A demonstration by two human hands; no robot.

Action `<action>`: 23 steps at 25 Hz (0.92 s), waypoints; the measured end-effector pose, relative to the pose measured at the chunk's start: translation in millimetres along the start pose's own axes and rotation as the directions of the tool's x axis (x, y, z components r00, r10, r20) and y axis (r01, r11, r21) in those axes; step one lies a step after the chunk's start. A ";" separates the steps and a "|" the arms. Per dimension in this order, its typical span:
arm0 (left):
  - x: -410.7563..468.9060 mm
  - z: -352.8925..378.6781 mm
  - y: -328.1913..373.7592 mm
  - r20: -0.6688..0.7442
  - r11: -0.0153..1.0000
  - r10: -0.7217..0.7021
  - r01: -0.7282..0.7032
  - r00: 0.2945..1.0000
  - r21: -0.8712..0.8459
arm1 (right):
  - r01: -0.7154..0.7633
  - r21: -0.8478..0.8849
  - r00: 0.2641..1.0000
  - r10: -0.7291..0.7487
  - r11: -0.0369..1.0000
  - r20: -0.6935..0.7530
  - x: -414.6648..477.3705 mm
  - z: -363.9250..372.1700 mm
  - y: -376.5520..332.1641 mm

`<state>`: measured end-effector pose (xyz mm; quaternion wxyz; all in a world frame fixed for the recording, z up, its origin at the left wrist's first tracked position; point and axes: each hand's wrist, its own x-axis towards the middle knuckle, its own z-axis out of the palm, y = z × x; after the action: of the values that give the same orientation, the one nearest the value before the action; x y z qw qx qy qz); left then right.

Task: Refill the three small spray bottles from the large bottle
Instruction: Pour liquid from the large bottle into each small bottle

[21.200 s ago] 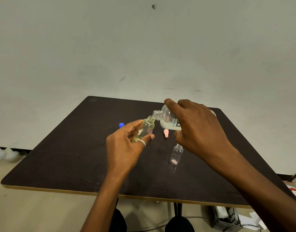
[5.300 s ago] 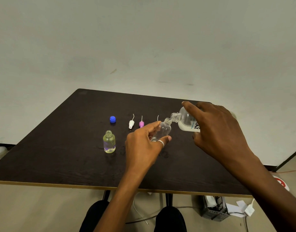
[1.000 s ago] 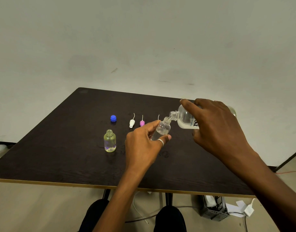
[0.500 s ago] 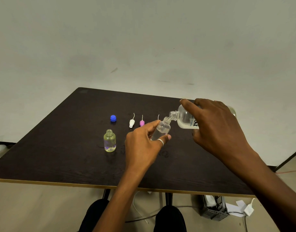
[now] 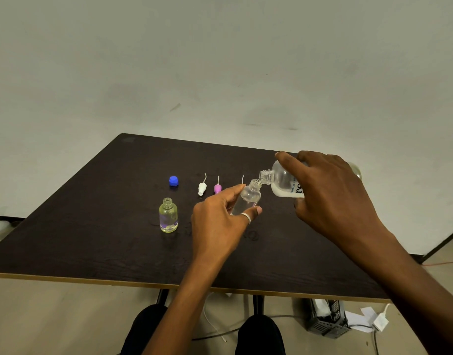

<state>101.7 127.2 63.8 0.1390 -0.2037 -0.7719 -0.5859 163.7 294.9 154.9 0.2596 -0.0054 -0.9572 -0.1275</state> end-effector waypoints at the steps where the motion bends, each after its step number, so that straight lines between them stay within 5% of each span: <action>1: 0.1 0.3 -0.3 -0.001 1.000 0.002 -0.002 1.000 0.000 | -0.001 0.000 1.000 0.001 1.000 0.006 0.2 0.3 0.2; 23: 0.1 4.6 -4.9 0.004 0.999 0.014 -0.014 1.000 -0.041 | 0.007 -0.012 1.000 -0.007 1.000 -0.011 1.2 -0.4 0.3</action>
<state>99.4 130.5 58.4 0.1372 -0.2130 -0.7585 -0.6004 162.9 295.0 155.9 0.2646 -0.0027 -0.9550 -0.1340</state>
